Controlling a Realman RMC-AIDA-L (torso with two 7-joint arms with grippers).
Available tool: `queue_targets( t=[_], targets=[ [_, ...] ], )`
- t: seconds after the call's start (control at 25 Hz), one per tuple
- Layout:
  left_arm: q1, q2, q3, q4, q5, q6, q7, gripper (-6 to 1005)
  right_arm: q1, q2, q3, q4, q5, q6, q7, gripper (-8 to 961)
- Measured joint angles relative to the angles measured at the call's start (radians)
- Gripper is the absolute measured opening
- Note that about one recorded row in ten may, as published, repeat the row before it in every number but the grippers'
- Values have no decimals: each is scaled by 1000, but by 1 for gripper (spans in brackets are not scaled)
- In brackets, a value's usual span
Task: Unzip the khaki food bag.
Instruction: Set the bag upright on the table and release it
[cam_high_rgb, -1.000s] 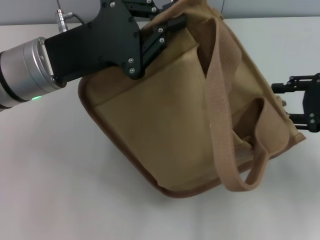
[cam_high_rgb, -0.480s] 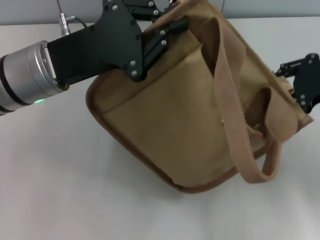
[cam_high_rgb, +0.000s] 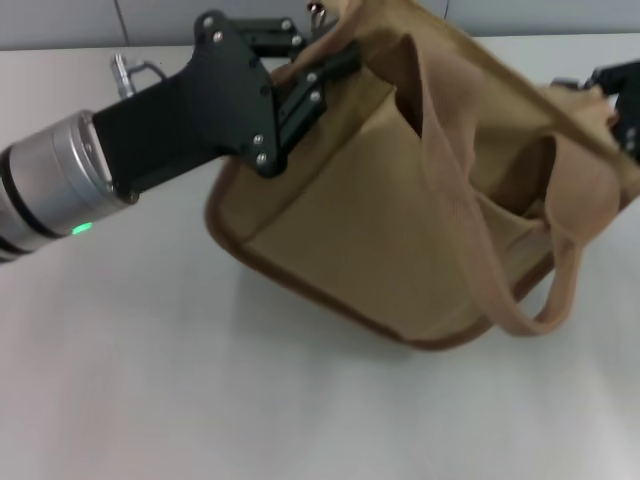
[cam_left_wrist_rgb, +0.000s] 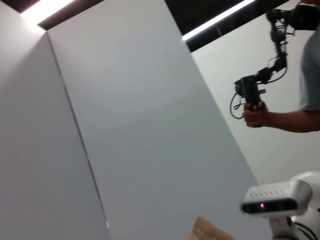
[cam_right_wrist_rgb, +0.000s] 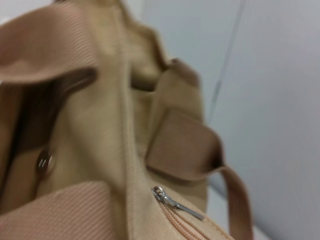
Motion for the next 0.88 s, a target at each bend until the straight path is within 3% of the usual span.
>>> queue_targets(
  t=[0.28, 0.48, 0.76, 0.88],
  targets=[
    [8, 0, -2, -199, -12, 1, 128, 206, 39, -1, -4, -9, 41, 108, 75, 111],
    [47, 0, -4, -226, -13, 5, 182, 207, 76, -1, -36, 58, 32, 152, 86, 110],
    [88, 0, -11, -244, -15, 21, 175, 210, 65, 5, -67, 111, 41, 208, 85, 108],
    [99, 0, -10, -244, -15, 35, 175, 211, 53, 4, -57, 102, 61, 203, 100, 209]
  ],
)
